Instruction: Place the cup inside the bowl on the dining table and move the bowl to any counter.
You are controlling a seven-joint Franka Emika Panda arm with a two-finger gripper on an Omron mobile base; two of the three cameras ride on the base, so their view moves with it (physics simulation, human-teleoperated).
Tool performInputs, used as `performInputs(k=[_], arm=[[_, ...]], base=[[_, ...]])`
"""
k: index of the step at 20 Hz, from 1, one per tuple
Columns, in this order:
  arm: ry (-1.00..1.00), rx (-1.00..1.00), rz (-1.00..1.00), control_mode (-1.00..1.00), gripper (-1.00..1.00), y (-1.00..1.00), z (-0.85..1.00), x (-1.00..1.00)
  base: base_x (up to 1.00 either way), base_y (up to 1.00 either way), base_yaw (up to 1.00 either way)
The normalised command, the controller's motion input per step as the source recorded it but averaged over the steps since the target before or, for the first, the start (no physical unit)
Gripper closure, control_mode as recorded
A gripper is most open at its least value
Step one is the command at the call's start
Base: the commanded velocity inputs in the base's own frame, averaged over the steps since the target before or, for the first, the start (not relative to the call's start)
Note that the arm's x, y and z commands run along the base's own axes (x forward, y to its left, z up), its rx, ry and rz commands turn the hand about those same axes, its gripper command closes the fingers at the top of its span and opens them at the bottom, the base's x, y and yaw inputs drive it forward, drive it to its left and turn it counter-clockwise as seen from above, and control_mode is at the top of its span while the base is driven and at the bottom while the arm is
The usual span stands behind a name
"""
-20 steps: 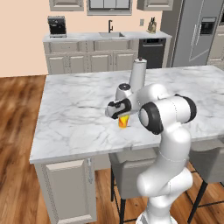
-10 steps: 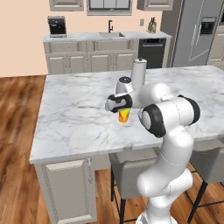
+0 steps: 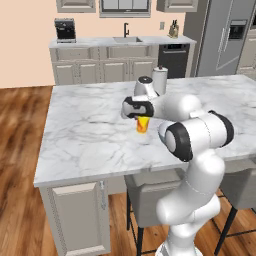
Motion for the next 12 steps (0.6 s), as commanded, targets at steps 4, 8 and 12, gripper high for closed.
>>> performInputs(k=[4,8,12], arm=[[0.00,-0.02,0.05,-1.00,1.00,-0.08,0.40,-0.11],[0.00,-0.03,0.03,-1.00,1.00,-0.26,0.18,-0.13],[0.00,-0.03,0.08,-1.00,1.00,-0.33,0.01,-0.22]], base=[[0.00,0.00,0.00],[0.00,0.00,0.00],[0.00,0.00,0.00]])
